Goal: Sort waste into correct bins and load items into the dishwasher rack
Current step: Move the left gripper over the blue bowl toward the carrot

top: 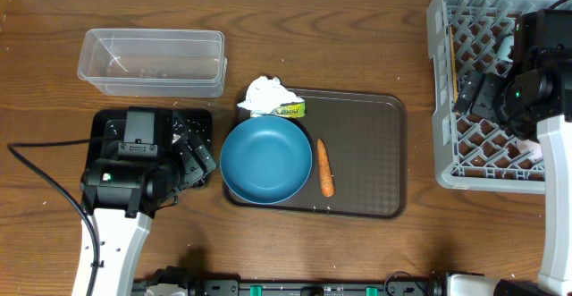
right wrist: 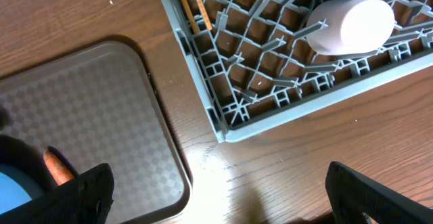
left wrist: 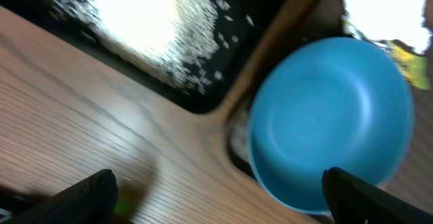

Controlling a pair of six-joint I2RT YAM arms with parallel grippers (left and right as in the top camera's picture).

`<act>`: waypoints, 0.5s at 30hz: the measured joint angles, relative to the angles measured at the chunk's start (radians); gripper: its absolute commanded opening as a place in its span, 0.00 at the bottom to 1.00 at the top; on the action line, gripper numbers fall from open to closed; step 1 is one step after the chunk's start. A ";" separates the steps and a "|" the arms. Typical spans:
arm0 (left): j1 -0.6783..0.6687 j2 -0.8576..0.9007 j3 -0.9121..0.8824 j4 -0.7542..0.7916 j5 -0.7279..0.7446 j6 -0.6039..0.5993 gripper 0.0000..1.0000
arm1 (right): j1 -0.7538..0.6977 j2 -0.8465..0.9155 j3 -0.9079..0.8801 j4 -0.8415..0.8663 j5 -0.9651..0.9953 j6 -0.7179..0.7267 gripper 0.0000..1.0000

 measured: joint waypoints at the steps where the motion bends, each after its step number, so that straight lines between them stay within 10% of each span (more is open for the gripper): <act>1: 0.000 0.000 0.000 0.000 0.022 -0.014 0.98 | 0.000 0.000 0.000 0.000 0.000 0.000 0.99; 15: -0.020 0.000 0.000 0.036 0.378 -0.128 0.98 | 0.000 0.000 0.000 0.000 0.000 0.000 0.99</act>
